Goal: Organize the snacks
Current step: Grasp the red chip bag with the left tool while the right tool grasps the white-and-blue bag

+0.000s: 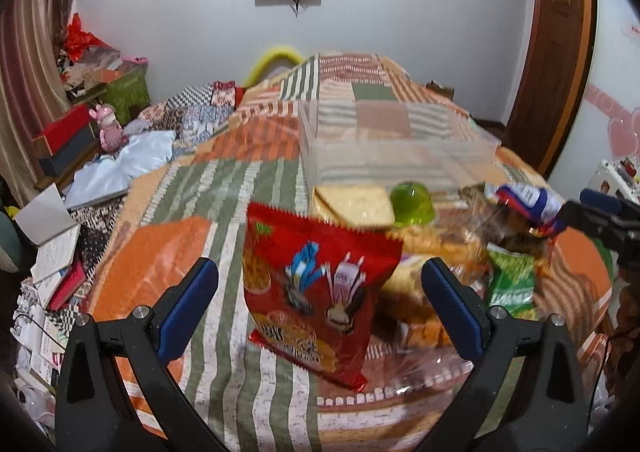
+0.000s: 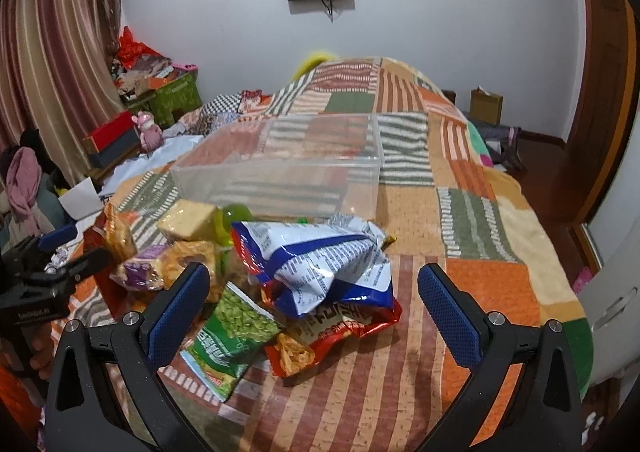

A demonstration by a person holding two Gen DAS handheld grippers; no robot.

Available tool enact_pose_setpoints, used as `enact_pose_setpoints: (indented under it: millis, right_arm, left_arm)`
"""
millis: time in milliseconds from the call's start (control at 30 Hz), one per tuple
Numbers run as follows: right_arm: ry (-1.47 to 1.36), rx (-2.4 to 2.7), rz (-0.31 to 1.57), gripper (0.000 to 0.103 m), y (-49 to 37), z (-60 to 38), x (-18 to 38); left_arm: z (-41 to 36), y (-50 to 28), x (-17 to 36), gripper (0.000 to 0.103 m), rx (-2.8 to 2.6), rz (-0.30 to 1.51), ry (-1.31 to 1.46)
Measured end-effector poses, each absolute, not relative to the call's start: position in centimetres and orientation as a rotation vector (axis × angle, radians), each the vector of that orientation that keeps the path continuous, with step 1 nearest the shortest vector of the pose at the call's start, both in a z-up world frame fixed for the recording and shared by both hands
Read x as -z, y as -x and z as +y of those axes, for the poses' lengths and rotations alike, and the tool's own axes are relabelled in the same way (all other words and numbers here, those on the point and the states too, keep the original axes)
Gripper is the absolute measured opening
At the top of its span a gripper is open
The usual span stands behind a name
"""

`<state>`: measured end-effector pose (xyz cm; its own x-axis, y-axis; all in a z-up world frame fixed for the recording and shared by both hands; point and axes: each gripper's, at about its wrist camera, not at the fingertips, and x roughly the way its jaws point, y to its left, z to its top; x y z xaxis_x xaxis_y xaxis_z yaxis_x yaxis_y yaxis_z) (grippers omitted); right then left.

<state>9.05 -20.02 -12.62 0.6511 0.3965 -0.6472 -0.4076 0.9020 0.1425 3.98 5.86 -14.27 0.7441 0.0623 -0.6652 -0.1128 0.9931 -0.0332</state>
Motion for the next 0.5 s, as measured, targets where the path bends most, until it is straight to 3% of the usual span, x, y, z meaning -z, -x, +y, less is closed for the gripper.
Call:
enact_pose_setpoints:
  millis: [267,500]
  right_arm:
    - [0.013,-0.463,0.792,0.103,-10.9,-19.2,14.0]
    - [0.036,-0.452,0.836,0.103,-12.1,-18.5,15.2]
  left_arm:
    - [7.7,-4.8,15.6,0.102,-0.123,0.743,0.146]
    - [9.4,-5.2,16.6,0.084,-0.131,0.767,0.215]
